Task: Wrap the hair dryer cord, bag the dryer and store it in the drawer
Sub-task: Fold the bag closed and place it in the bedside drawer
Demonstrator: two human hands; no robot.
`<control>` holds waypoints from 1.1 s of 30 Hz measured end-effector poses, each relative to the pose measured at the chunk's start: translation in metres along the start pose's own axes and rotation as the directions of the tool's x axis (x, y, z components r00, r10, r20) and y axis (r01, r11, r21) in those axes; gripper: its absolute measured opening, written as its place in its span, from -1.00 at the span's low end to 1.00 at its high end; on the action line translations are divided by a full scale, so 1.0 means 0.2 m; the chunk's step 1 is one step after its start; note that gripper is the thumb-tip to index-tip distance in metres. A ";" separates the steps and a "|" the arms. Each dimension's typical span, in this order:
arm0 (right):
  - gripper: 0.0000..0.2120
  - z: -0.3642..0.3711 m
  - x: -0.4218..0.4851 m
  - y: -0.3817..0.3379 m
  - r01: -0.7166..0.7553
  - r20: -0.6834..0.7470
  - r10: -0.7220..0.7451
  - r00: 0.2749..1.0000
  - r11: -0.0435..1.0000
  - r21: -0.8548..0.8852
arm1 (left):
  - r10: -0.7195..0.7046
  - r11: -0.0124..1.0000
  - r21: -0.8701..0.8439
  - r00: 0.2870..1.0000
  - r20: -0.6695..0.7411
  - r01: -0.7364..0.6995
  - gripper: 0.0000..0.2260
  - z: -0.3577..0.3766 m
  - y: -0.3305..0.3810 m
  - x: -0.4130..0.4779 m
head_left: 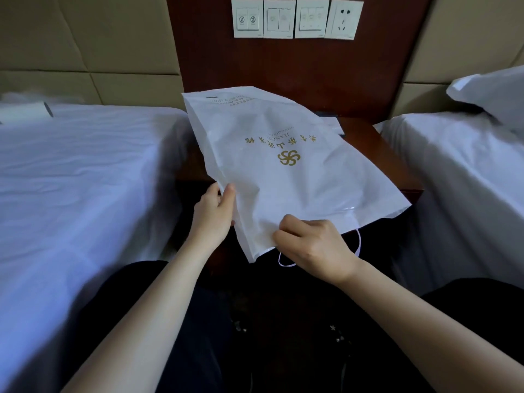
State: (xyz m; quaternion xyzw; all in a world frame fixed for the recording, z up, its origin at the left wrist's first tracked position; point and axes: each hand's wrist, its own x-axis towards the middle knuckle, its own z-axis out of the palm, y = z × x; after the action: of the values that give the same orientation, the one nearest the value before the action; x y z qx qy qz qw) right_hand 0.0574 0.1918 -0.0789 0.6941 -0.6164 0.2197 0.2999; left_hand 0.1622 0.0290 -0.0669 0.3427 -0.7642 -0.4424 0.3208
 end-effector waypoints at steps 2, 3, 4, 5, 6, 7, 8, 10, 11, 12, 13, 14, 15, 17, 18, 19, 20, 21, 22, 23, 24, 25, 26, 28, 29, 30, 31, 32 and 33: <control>-0.75 0.01 -0.01 -0.01 -0.002 -0.004 0.002 1.000 1.000 0.008 | -0.065 0.994 -0.073 0.985 0.161 0.078 -0.65 0.00 0.03 0.02; -0.75 0.01 -0.01 -0.01 -0.004 -0.002 0.005 1.000 1.000 0.010 | -0.114 0.978 -0.143 0.964 0.241 0.152 -0.63 0.00 0.04 0.04; -0.76 0.01 -0.01 0.00 -0.009 0.002 0.009 1.000 1.000 0.012 | -0.169 0.948 -0.210 0.935 0.311 0.241 -0.63 0.00 0.05 0.05; -0.77 0.00 0.00 0.00 -0.010 0.005 0.010 1.000 1.000 0.014 | -0.222 0.913 -0.252 0.908 0.355 0.321 -0.61 0.00 0.06 0.08; -0.78 -0.01 0.00 0.00 -0.006 0.008 0.006 1.000 1.000 0.016 | -0.269 0.893 -0.248 0.888 0.373 0.374 -0.58 0.00 0.07 0.09; -0.78 -0.02 0.00 0.00 0.004 0.013 -0.004 1.000 1.000 0.017 | -0.313 0.890 -0.209 0.875 0.369 0.406 -0.55 0.00 0.08 0.11; -0.79 -0.02 0.00 0.00 0.017 0.021 -0.017 1.000 1.000 0.019 | -0.359 0.892 -0.146 0.867 0.346 0.428 -0.52 -0.01 0.09 0.12; -0.80 -0.02 -0.01 0.00 0.039 0.034 -0.040 0.999 0.999 0.029 | -0.432 0.884 -0.067 0.863 0.263 0.463 -0.45 -0.01 0.14 0.16; -0.80 -0.02 -0.01 0.00 0.043 0.036 -0.044 0.998 0.998 0.035 | -0.442 0.878 -0.095 0.870 0.217 0.470 -0.43 -0.01 0.16 0.18; -0.80 -0.02 -0.01 0.00 0.040 0.036 -0.041 0.998 0.998 0.039 | -0.438 0.873 -0.156 0.884 0.166 0.462 -0.44 -0.01 0.18 0.21; -0.79 -0.02 -0.01 0.01 0.033 0.034 -0.034 0.999 0.999 0.042 | -0.426 0.868 -0.231 0.898 0.109 0.440 -0.47 -0.01 0.21 0.22; -0.79 -0.02 -0.01 0.01 0.029 0.027 -0.030 0.999 0.999 0.042 | -0.414 0.862 -0.300 0.909 0.052 0.410 -0.53 -0.01 0.23 0.24; -0.80 -0.02 0.00 0.02 0.032 0.019 -0.032 0.999 0.999 0.041 | -0.400 0.861 -0.348 0.917 -0.010 0.372 -0.59 0.00 0.24 0.25; -0.83 -0.02 -0.01 0.03 0.054 0.014 -0.055 0.998 0.998 0.044 | -0.372 0.871 -0.381 0.923 -0.101 0.310 -0.67 0.00 0.23 0.24; -0.83 -0.02 -0.01 0.03 0.067 0.015 -0.068 0.998 0.996 0.051 | -0.353 0.880 -0.378 0.928 -0.118 0.287 -0.67 0.01 0.22 0.22; -0.84 -0.02 -0.02 0.03 0.076 0.017 -0.077 0.997 0.995 0.060 | -0.334 0.890 -0.362 0.937 -0.106 0.276 -0.70 0.02 0.20 0.22; -0.86 -0.02 -0.02 0.02 0.077 0.022 -0.079 0.997 0.995 0.069 | -0.321 0.900 -0.334 0.944 -0.076 0.279 -0.73 0.02 0.19 0.21; -0.88 -0.02 -0.02 0.02 0.075 0.027 -0.077 0.997 0.994 0.073 | -0.317 0.908 -0.305 0.947 -0.047 0.288 -0.77 0.03 0.18 0.20; -0.89 -0.02 -0.03 0.02 0.072 0.031 -0.075 0.997 0.995 0.072 | -0.328 0.909 -0.279 0.944 -0.024 0.309 -0.79 0.04 0.18 0.19; -0.89 -0.02 -0.03 0.02 0.069 0.035 -0.072 0.997 0.995 0.070 | -0.339 0.906 -0.270 0.941 -0.005 0.325 -0.81 0.04 0.18 0.19; -0.88 -0.02 -0.03 0.02 0.066 0.042 -0.069 0.997 0.995 0.069 | -0.346 0.901 -0.272 0.938 0.017 0.338 -0.83 0.05 0.18 0.18; -0.85 -0.02 -0.03 0.02 0.064 0.046 -0.067 0.997 0.995 0.071 | -0.344 0.896 -0.282 0.938 0.046 0.343 -0.84 0.05 0.19 0.18; -0.79 -0.02 -0.04 0.02 0.060 0.051 -0.064 0.997 0.995 0.076 | -0.337 0.894 -0.285 0.938 0.085 0.346 -0.83 0.04 0.20 0.16; -0.68 -0.03 -0.05 0.02 0.051 0.062 -0.056 0.997 0.996 0.080 | -0.314 0.910 -0.232 0.937 0.152 0.343 -0.84 0.03 0.21 0.13; -0.67 -0.04 -0.06 0.03 0.051 0.064 -0.055 0.996 0.996 0.073 | -0.307 0.922 -0.185 0.934 0.182 0.340 -0.85 0.02 0.20 0.12; -0.68 -0.04 -0.07 0.03 0.053 0.062 -0.057 0.996 0.997 0.063 | -0.301 0.930 -0.152 0.932 0.203 0.334 -0.87 0.01 0.18 0.11; -0.70 -0.04 -0.08 0.04 0.057 0.059 -0.060 0.996 0.997 0.055 | -0.299 0.932 -0.143 0.929 0.217 0.334 -0.92 0.00 0.17 0.09; -0.73 -0.04 -0.09 0.04 0.058 0.063 -0.062 0.996 0.997 0.057 | -0.303 0.926 -0.158 0.925 0.229 0.342 -0.94 -0.01 0.15 0.07; -0.75 -0.04 -0.10 0.05 0.055 0.070 -0.059 0.996 0.996 0.070 | -0.316 0.911 -0.197 0.920 0.231 0.362 -0.93 -0.02 0.13 0.05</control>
State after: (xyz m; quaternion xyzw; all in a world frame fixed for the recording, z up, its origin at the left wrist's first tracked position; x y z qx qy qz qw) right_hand 0.0460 0.2120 -0.0850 0.7286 -0.5989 0.2067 0.2601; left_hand 0.1527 0.0282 -0.0406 0.3854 -0.6623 -0.6103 0.2011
